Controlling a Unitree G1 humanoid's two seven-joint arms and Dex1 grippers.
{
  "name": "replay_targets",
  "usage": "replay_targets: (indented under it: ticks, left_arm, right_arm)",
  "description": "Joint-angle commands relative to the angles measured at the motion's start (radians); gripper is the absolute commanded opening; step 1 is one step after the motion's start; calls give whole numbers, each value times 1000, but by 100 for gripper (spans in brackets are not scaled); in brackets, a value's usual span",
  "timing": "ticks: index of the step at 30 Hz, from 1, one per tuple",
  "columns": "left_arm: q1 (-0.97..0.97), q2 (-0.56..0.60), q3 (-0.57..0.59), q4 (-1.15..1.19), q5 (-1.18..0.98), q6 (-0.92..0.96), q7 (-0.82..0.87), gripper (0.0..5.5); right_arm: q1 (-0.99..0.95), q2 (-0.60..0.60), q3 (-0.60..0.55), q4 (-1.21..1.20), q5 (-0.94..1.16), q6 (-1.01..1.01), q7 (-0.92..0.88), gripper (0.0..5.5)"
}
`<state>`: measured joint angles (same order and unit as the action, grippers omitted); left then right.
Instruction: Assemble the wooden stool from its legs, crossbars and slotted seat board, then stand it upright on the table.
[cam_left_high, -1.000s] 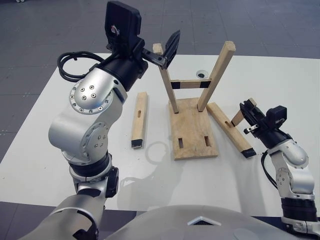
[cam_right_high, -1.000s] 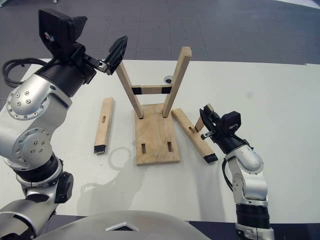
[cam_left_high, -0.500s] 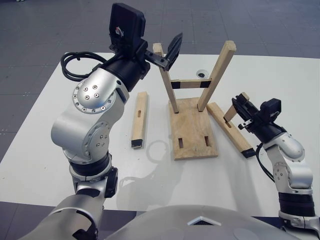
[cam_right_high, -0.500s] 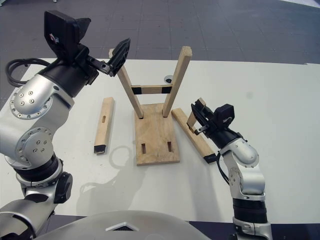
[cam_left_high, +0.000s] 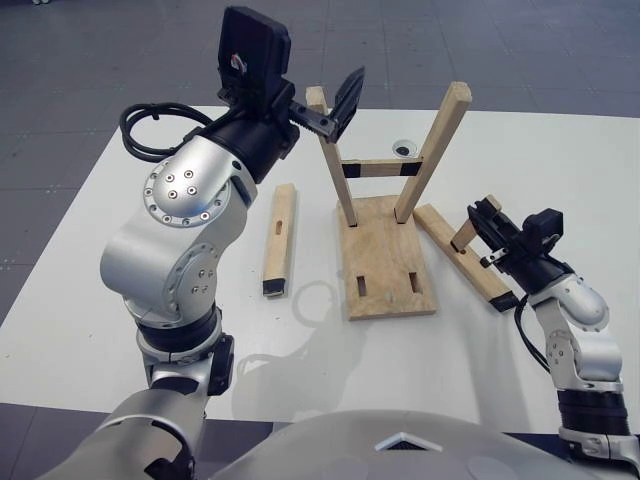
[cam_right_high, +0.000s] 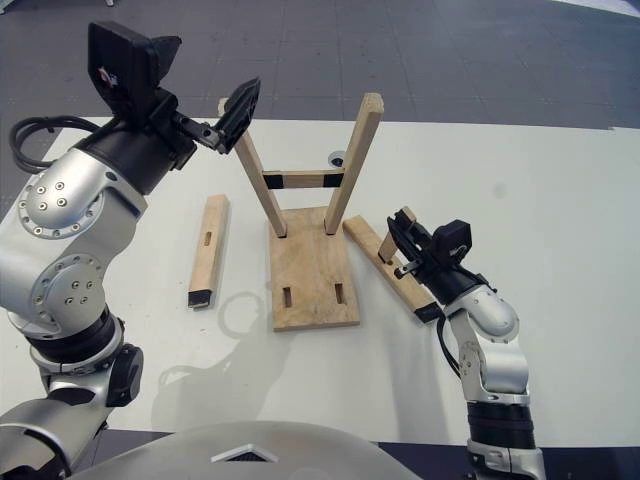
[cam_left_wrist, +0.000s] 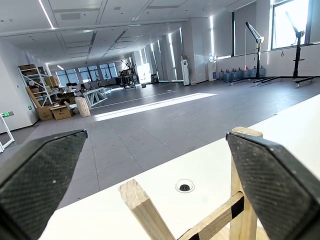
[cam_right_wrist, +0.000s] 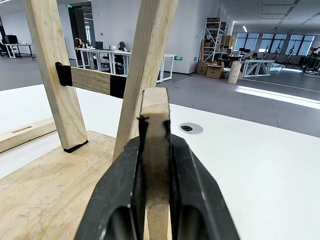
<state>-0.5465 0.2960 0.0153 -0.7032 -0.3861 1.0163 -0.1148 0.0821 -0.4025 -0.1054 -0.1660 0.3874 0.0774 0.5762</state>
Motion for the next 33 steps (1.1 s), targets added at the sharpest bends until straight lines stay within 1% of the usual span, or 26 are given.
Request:
replay_targets:
  ticks: [1,4,7,12,17,22,28,33]
  left_arm:
    - [-4,10,-2,5,7,-1,-9,513]
    - [-3,8,-2,4,9,0,-7,513]
    - [-4,10,-1,7,9,-1,-8,513]
    - [-9,9,-3,13,10,-3,-9,513]
    - [-11,11,-2,14,10,-4,-10,513]
    - [-13,15,0,16,10,-4,-13,513]
    - [-8,17,3,14,9,-3,-13,513]
    - [-7,14,1,17,11,-6,-9,513]
  right_arm:
    - [-66,-4,-8,-62,37,103,-33,41]
    - [-81,-10,-16,-75,54,137,-26,41]
    - [-51,-42,-24,-60,86,165,35,41]
    - [-95,-86,-61,72,62,120,92,41]
    - [-109,-80,-57,88,55,104,99,41]
    - [-81,-75,-55,85,47,94,102,41]
    - [8,-56,-21,114,-4,27,104,41]
    - [8,-23,8,111,-16,20,80,41]
